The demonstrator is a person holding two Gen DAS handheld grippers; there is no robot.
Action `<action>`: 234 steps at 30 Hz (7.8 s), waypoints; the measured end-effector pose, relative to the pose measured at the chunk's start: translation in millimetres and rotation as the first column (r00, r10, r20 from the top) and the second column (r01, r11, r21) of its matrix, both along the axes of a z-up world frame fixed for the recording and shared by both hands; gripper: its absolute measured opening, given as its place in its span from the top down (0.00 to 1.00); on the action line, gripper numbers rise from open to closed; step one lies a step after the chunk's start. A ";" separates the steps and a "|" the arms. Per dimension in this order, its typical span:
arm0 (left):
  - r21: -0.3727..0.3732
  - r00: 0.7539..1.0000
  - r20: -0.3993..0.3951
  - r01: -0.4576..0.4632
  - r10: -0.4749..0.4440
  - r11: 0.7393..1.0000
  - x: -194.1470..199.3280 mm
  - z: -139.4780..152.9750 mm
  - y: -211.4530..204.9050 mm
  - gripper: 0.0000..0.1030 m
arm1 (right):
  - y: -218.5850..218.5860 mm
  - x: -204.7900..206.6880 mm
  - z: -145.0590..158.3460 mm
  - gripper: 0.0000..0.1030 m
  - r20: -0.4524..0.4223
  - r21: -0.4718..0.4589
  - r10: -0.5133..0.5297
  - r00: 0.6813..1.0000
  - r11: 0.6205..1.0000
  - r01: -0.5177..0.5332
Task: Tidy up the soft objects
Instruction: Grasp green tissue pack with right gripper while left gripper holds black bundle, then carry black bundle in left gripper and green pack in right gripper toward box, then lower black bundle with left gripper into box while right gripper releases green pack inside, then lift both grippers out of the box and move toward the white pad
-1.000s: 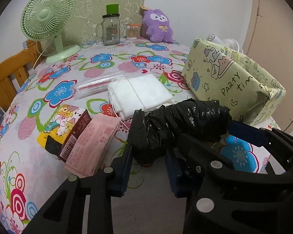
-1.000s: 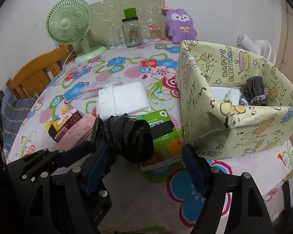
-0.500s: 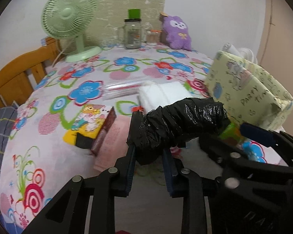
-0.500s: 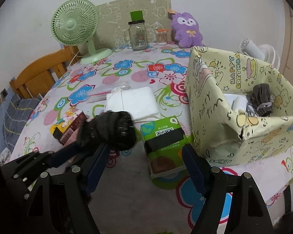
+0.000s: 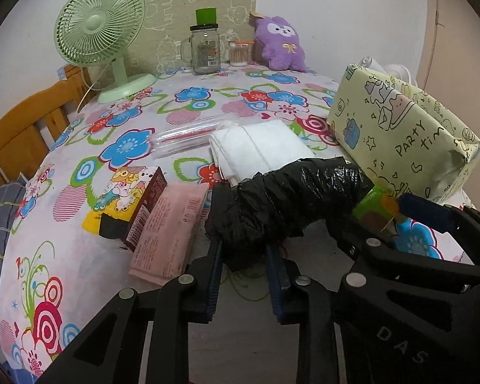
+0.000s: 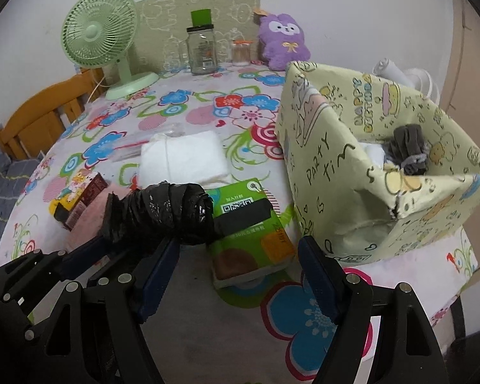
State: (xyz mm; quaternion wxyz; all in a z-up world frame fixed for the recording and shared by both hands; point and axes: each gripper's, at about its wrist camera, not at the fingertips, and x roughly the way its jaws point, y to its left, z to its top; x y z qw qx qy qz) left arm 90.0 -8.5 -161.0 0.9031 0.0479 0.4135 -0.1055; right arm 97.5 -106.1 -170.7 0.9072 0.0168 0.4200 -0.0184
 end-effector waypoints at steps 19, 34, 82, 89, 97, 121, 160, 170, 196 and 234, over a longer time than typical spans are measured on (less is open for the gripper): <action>0.026 1.000 0.016 0.000 -0.001 1.000 -6.3 7.1 -7.0 0.82 | -2.7 3.3 -6.1 0.48 -0.006 0.041 0.009 1.000 0.999 -0.009; -0.022 0.993 0.109 -0.032 0.034 0.999 -14.1 56.5 1.6 0.82 | 5.2 -5.9 49.7 0.48 0.096 0.023 0.035 0.995 0.999 -0.038; -0.059 0.972 0.234 -0.018 0.031 0.998 -5.6 130.9 -41.5 0.82 | -37.1 1.8 134.7 0.48 0.238 -0.006 0.062 0.969 0.998 -0.062; -0.045 0.970 0.242 0.010 0.001 0.999 1.7 132.6 -62.0 0.82 | -55.2 5.2 137.1 0.48 0.243 -0.010 0.040 0.969 0.999 -0.039; -0.039 0.969 0.243 0.059 -0.047 0.998 8.5 132.4 -88.0 0.82 | -80.7 7.3 138.5 0.48 0.246 -0.016 -0.002 0.969 1.000 0.006; -0.018 0.965 0.199 0.179 -0.172 0.984 32.5 118.0 -160.9 0.82 | -153.3 19.9 121.3 0.48 0.219 -0.016 -0.116 0.969 0.992 0.123; 0.042 0.976 0.059 0.205 -0.208 0.978 63.0 77.2 -176.5 0.11 | -162.7 57.8 75.7 0.21 0.092 0.047 -0.094 0.991 0.995 0.090; -0.003 0.981 0.064 0.185 -0.185 0.983 55.2 84.8 -162.0 0.11 | -149.8 44.3 87.5 0.14 0.125 0.029 -0.101 0.987 0.995 0.098; -0.019 0.971 0.154 0.187 -0.182 0.982 14.8 121.1 -124.3 0.11 | -110.7 2.8 127.2 0.06 0.202 -0.027 -0.100 0.974 0.994 0.107; 0.036 0.970 0.222 0.091 -0.096 0.995 -25.6 126.7 -41.2 0.10 | -23.4 -28.0 133.5 0.02 0.238 -0.042 0.039 0.970 0.999 -0.030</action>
